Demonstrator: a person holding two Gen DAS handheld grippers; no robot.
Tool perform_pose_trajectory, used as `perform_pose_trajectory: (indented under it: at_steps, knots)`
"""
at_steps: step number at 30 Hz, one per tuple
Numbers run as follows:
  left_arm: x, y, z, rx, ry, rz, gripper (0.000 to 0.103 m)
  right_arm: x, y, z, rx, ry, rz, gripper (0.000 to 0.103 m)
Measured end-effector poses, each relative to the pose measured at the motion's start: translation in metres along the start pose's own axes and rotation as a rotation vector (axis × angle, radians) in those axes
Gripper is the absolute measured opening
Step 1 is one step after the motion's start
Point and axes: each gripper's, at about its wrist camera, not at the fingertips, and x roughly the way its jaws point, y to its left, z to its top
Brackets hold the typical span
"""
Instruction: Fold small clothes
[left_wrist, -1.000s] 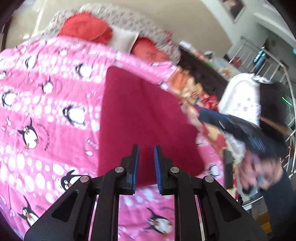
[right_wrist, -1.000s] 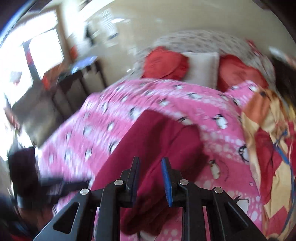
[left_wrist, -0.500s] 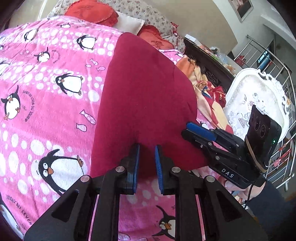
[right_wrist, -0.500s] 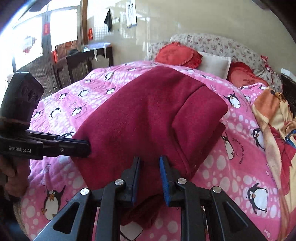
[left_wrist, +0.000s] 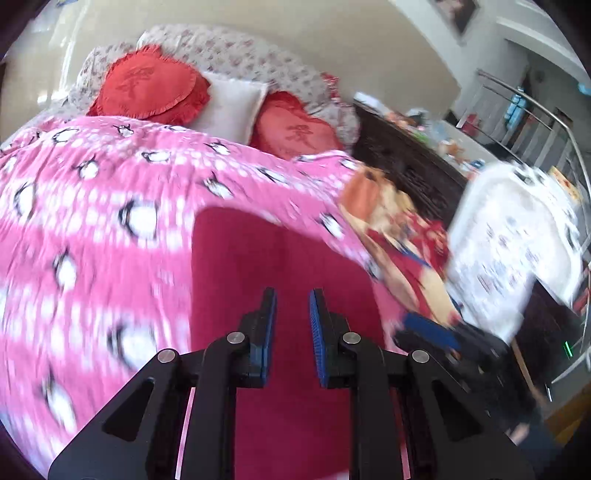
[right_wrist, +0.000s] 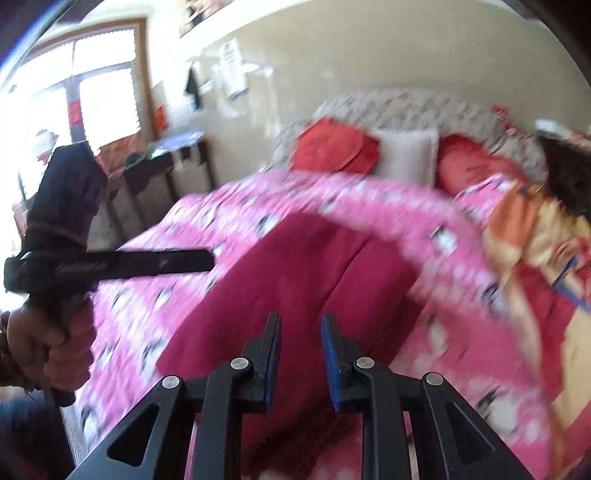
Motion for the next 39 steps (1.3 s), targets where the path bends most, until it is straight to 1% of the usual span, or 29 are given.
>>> perform_pose_trajectory:
  at_steps: [2,4,5,7,9,10,11,13,15,19,21,22,23,25,27,28,29,31,32,33,36,38,39]
  knots:
    - [0.031,0.013,0.022,-0.069,0.052,0.014,0.016,0.014,-0.009,0.014,-0.008,-0.011,-0.028,0.02]
    - [0.053,0.019,0.03,-0.119,0.079,0.034,0.016,0.033,-0.016,0.025,-0.014,0.007,-0.03,0.02]
    - [0.065,0.02,0.033,-0.125,0.097,0.038,0.016,0.044,-0.019,0.028,-0.024,0.019,-0.026,0.02]
    - [0.085,0.02,0.029,-0.108,0.121,0.073,0.016,0.065,-0.024,0.029,-0.042,0.059,-0.014,0.02]
    - [0.098,0.023,0.02,-0.101,0.118,0.105,0.018,0.086,-0.033,0.019,-0.051,0.121,-0.02,0.02]
    - [0.103,0.027,0.014,-0.117,0.106,0.1,0.018,0.096,-0.039,0.01,-0.056,0.158,-0.038,0.02]
    - [0.103,0.029,0.01,-0.129,0.091,0.092,0.018,0.101,-0.047,0.001,-0.046,0.157,-0.037,0.02]
    - [0.105,0.03,0.005,-0.135,0.069,0.09,0.018,0.098,-0.061,-0.01,0.018,0.096,0.001,0.02]
    - [0.106,0.028,0.002,-0.113,0.056,0.107,0.018,0.099,-0.065,-0.014,0.042,0.083,0.009,0.02]
    - [0.105,0.022,-0.003,-0.075,0.021,0.134,0.018,0.099,-0.066,-0.009,0.047,0.104,0.022,0.02]
    - [0.106,0.018,-0.003,-0.06,0.017,0.15,0.018,0.091,-0.061,0.001,0.042,0.117,-0.001,0.02]
    - [0.106,0.018,-0.003,-0.058,0.016,0.153,0.018,0.076,-0.053,0.007,0.026,0.099,-0.013,0.02]
    - [0.107,0.018,-0.003,-0.058,0.016,0.154,0.018,0.062,-0.043,0.01,0.008,0.075,-0.002,0.02]
    - [0.107,0.017,-0.003,-0.056,0.015,0.156,0.018,0.031,-0.021,0.009,-0.026,0.033,0.063,0.02]
    - [0.107,0.017,-0.003,-0.048,0.013,0.165,0.018,0.013,-0.003,-0.003,-0.057,0.035,0.108,0.021]
    - [0.108,0.016,-0.004,-0.041,0.012,0.173,0.018,0.012,0.002,-0.011,-0.058,0.05,0.113,0.021]
    - [0.108,0.014,-0.004,-0.027,0.01,0.187,0.018,0.016,0.005,-0.022,-0.059,0.081,0.105,0.021]
    - [0.109,0.009,-0.005,-0.008,0.007,0.211,0.018,0.032,0.005,-0.047,-0.07,0.13,0.023,0.022]
    - [0.11,0.006,-0.005,0.008,0.006,0.231,0.018,0.034,0.002,-0.056,-0.056,0.091,-0.007,0.022]
    - [0.111,0.003,-0.006,0.022,0.006,0.248,0.018,0.033,0.0,-0.06,-0.037,0.059,-0.001,0.022]
    - [0.115,-0.003,-0.008,0.058,0.009,0.291,0.018,0.034,0.002,-0.063,-0.075,0.044,-0.027,0.022]
    - [0.117,-0.004,-0.008,0.072,0.01,0.31,0.018,0.033,0.008,-0.067,-0.111,0.029,-0.054,0.022]
    - [0.117,-0.005,-0.008,0.078,0.01,0.316,0.018,0.033,0.008,-0.068,-0.11,0.025,-0.054,0.022]
